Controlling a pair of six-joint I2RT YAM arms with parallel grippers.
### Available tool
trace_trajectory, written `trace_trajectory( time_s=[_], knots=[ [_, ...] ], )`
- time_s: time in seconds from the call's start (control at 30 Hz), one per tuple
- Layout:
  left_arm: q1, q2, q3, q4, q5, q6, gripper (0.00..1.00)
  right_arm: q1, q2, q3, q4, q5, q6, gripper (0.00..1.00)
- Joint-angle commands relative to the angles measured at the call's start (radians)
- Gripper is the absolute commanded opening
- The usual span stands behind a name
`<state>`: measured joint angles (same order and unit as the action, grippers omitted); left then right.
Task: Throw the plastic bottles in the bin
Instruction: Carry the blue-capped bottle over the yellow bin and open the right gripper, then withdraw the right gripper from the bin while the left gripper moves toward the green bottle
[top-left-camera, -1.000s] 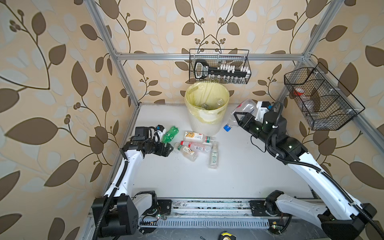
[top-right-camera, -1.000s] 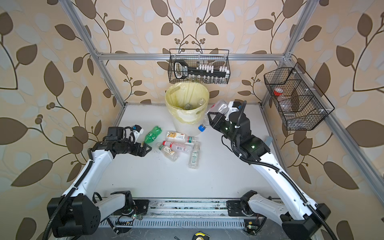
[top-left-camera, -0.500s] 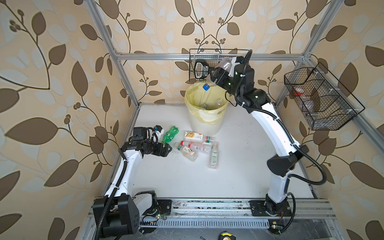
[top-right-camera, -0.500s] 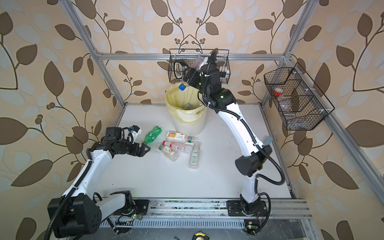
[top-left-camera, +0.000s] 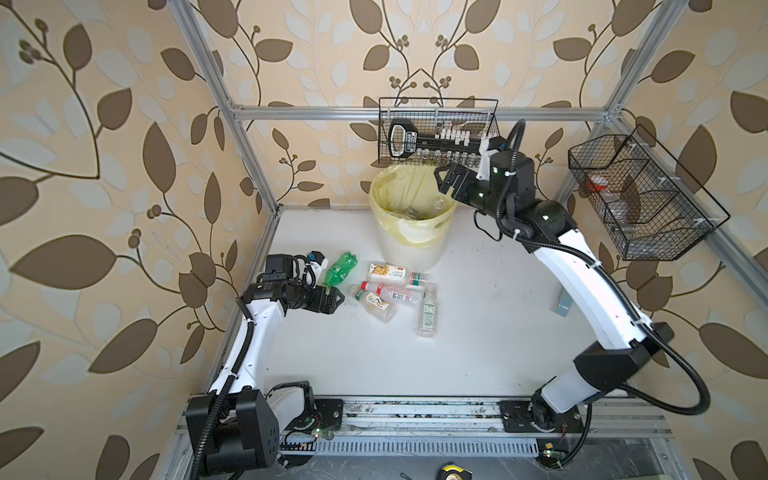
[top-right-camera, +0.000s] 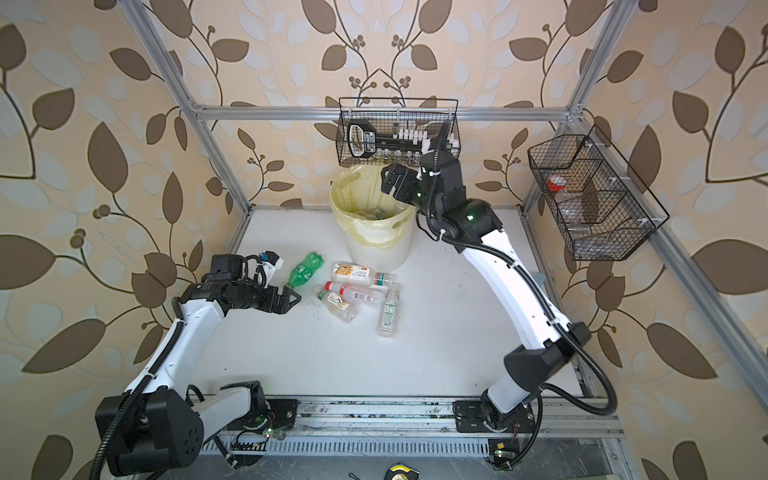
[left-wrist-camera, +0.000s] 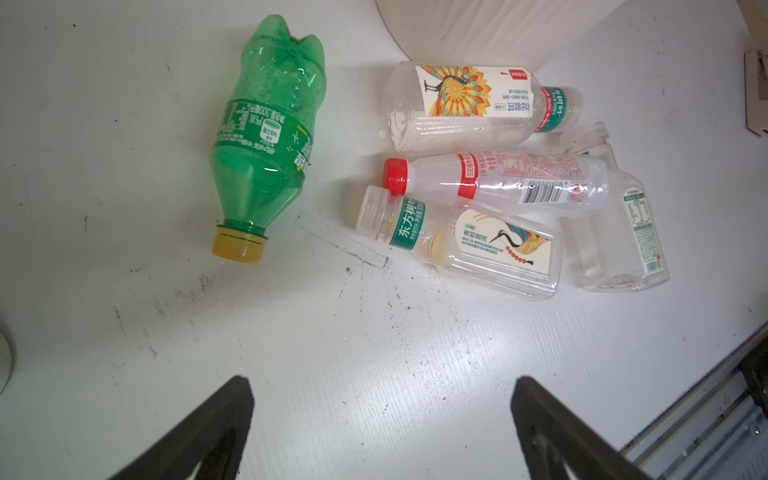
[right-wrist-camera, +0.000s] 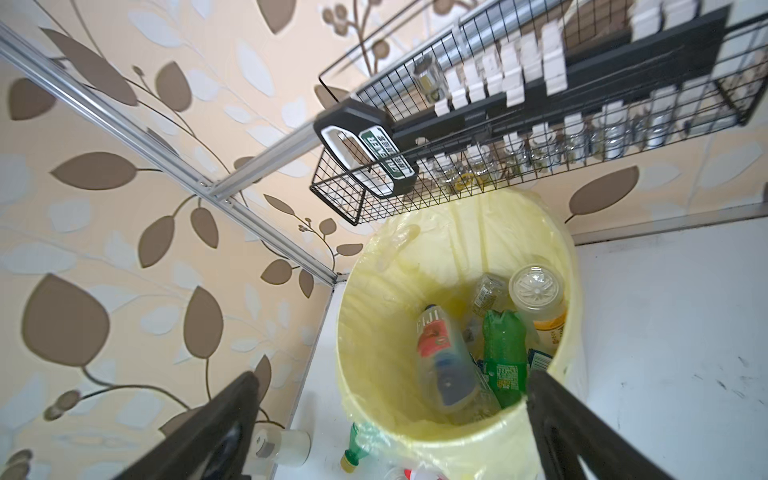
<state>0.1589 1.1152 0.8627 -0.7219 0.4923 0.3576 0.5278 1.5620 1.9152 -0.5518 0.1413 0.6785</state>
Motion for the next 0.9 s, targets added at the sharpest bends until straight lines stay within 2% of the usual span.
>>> trace_trajectory(
  time_s=[0.0, 0.13, 0.5, 0.87],
  knots=[
    [0.01, -0.01, 0.027, -0.01, 0.032, 0.007, 0.99, 0.006, -0.089, -0.14, 0.069, -0.005, -0.019, 1.0],
    [0.014, -0.005, 0.027, -0.008, 0.029, 0.007, 0.99, 0.004, -0.193, -0.312, 0.094, -0.026, -0.03, 1.0],
    [0.022, 0.001, 0.025, -0.005, 0.023, 0.013, 0.99, 0.031, -0.438, -0.705, 0.162, 0.01, 0.016, 1.0],
    [0.021, 0.053, 0.079, 0.0, -0.002, 0.033, 0.99, 0.044, -0.666, -0.96, 0.108, 0.066, 0.085, 1.0]
  ],
)
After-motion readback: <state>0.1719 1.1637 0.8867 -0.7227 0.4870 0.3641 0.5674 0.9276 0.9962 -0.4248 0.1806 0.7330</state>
